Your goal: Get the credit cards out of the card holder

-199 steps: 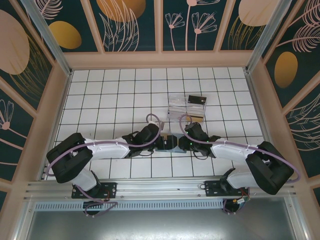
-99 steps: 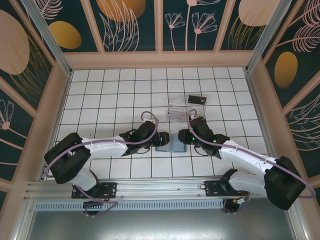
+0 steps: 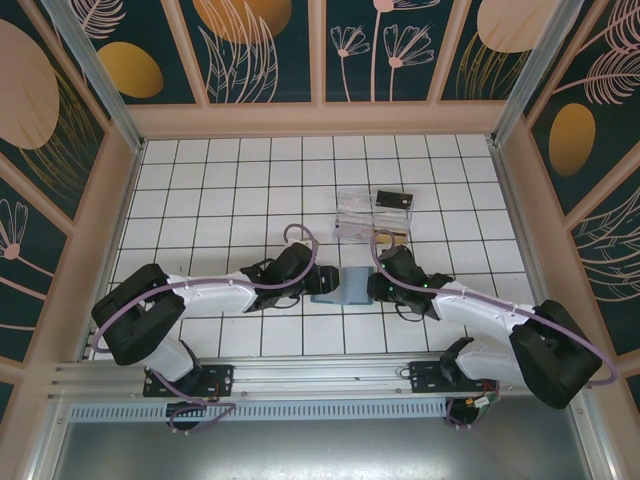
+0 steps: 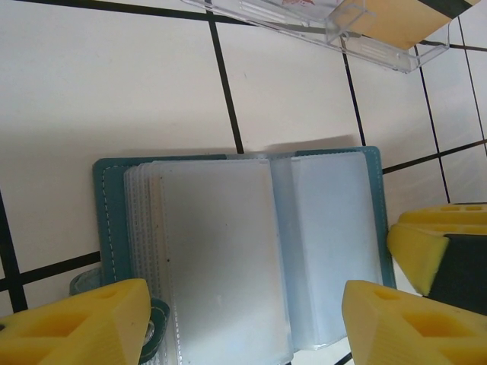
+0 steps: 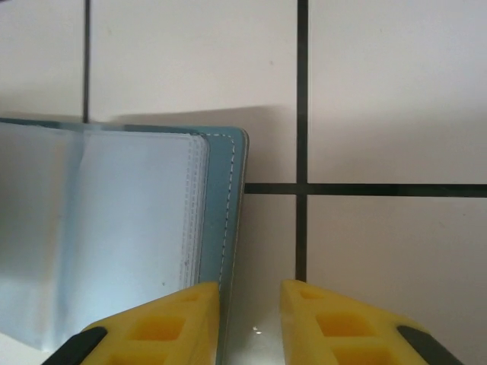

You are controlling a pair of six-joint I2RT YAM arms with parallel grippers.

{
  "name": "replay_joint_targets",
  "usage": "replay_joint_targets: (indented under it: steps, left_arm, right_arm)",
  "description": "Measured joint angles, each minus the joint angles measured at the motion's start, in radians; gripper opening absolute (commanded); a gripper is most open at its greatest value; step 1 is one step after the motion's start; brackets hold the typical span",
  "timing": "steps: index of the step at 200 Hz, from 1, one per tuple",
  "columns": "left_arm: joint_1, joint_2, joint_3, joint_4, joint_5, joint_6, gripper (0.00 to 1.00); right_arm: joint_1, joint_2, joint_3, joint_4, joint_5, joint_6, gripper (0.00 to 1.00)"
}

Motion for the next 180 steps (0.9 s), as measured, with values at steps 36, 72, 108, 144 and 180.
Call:
replay_joint_targets:
  steps: [36, 72, 108, 144, 180]
  left_arm:
    - [0.0, 0.0, 0.0, 0.0, 0.004, 0.007, 0.67]
    - [0.0, 0.005, 0.0, 0.001, 0.007, 0.009, 0.67]
    - [0.0, 0.044, 0.0, 0.013, 0.026, 0.009, 0.66]
    - [0.0, 0.057, 0.0, 0.036, 0.039, 0.009, 0.66]
    - [0.0, 0.068, 0.001, 0.06, 0.065, 0.009, 0.66]
  right_arm:
    - [-0.001, 0.048, -0.003, 0.039, -0.019, -0.004, 0.19]
    - [-0.002, 0.067, -0.003, 0.063, -0.027, -0.004, 0.18]
    - [-0.002, 0.07, -0.003, 0.072, -0.03, -0.004, 0.18]
    - [-0.002, 0.07, -0.005, 0.073, -0.034, -0.004, 0.18]
    - [-0.002, 0.07, -0.006, 0.08, -0.035, -0.003, 0.18]
